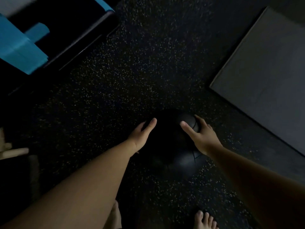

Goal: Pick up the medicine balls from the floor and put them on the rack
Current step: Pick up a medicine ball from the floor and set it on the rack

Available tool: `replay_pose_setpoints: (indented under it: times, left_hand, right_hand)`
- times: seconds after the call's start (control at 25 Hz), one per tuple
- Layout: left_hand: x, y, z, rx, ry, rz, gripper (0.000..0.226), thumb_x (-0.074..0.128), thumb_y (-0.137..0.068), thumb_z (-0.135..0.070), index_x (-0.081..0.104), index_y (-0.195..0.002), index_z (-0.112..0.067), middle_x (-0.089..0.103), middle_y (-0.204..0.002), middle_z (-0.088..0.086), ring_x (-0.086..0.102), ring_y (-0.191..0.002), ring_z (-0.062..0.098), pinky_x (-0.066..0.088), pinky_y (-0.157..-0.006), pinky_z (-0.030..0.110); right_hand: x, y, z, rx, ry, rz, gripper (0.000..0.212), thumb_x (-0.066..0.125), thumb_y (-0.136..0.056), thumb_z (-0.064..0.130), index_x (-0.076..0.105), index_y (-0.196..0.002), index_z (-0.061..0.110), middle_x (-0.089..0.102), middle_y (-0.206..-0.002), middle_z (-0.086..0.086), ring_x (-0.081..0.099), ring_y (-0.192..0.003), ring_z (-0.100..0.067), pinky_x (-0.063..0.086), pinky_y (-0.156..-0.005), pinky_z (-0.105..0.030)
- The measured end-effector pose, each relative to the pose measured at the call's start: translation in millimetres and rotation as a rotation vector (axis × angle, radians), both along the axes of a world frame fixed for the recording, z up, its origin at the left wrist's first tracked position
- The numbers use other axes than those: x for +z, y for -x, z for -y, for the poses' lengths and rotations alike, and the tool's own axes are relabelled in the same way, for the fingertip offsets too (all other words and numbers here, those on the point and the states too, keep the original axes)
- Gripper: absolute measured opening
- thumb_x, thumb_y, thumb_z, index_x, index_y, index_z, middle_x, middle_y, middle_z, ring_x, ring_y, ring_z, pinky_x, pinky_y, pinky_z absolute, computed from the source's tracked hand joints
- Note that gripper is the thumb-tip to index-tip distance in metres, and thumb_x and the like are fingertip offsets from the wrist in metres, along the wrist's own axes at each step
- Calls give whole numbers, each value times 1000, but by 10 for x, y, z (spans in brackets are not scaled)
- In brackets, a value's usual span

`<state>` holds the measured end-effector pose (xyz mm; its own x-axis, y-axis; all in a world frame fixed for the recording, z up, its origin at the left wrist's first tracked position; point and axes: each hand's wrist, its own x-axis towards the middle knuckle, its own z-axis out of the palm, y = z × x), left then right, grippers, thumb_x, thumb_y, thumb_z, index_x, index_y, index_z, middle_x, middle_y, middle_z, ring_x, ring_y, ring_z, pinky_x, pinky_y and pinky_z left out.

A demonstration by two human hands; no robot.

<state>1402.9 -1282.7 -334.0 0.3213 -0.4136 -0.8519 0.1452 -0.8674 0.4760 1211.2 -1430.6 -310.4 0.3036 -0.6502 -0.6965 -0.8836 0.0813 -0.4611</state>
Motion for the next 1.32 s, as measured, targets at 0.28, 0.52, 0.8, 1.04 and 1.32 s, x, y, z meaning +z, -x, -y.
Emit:
replay_pose_setpoints:
  times: [0.28, 0.52, 0.8, 1.04, 1.32]
  left_hand:
    - [334, 29, -90, 259, 131, -46, 126, 61, -43, -106, 59, -147, -35, 61, -145, -10, 56, -131, 15, 44, -110, 34]
    - [2069, -592, 114, 188, 313, 148, 119, 56, -66, -97, 35, -164, -33, 40, -167, -3, 41, -147, 15, 32, -110, 28]
    - [5240, -1301, 120, 40, 483, 519, 142, 52, -49, -105, 15, -169, -36, 29, -173, -2, 30, -158, 21, 27, -128, 40]
    - [8021, -1419, -552, 173, 707, 815, 91, 62, -60, -89, 39, -142, -57, 63, -133, -21, 58, -128, -4, 40, -111, 16]
    - [10250, -1230, -2087, 437, 699, 1139, 117, 55, -56, -91, 35, -161, -42, 63, -139, -8, 58, -130, 13, 38, -102, 20]
  right_hand:
    - [310, -103, -90, -143, 37, 203, 114, 63, -55, 94, 40, -154, 42, 42, -151, -3, 44, -139, -27, 40, -108, -40]
    - [1859, -734, 216, -40, 146, 397, 116, 60, -55, 91, 37, -156, 40, 40, -152, -2, 45, -137, -24, 37, -100, -31]
    - [4899, -1419, 429, 77, 337, 726, 119, 62, -55, 93, 35, -157, 40, 37, -151, 4, 42, -127, -11, 39, -99, -32]
    - [7548, -1871, 24, 231, 470, 995, 127, 55, -49, 103, 39, -156, 37, 43, -149, -3, 46, -136, -23, 38, -105, -33]
    - [9826, -2377, -1204, 499, 521, 1299, 127, 53, -47, 104, 45, -152, 33, 48, -146, -8, 51, -134, -25, 34, -109, -28]
